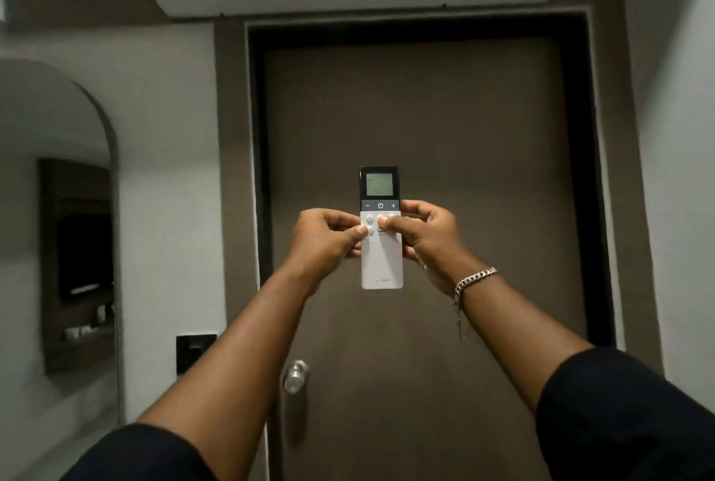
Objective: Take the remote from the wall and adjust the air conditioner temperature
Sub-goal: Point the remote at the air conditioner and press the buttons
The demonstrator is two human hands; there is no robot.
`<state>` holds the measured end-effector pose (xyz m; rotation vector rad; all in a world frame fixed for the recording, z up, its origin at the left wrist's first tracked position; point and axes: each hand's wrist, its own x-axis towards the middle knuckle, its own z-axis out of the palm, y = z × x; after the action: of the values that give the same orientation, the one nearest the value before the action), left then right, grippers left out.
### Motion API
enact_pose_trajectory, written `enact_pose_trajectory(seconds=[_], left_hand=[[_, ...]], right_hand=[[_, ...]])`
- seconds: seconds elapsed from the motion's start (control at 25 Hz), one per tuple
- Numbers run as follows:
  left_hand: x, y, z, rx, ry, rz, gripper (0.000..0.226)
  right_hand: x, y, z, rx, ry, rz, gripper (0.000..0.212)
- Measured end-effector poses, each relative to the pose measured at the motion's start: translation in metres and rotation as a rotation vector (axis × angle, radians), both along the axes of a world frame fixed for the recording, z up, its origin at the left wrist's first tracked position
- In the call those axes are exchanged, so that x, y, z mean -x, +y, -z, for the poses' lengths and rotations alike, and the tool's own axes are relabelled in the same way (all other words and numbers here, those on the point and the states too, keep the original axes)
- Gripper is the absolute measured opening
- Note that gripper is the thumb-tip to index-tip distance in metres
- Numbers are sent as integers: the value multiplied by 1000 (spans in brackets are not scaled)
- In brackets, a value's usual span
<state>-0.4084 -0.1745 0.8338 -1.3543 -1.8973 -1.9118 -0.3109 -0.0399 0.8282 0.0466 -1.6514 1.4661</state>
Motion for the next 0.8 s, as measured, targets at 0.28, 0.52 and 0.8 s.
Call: enact_pose_trajectory(seconds=[0.28,0.52,0.8], left_hand=[[-15,-4,-55,-43,70,22,22],[-20,-7,-59,-20,78,21,24],[-22,-1,-58,-21,93,20,24]], right_hand=[[-9,-3,-56,-75,105,-8,26],[-10,-6,-61,-101,116,13,27],[-16,-2,-59,-76,126,13,28]])
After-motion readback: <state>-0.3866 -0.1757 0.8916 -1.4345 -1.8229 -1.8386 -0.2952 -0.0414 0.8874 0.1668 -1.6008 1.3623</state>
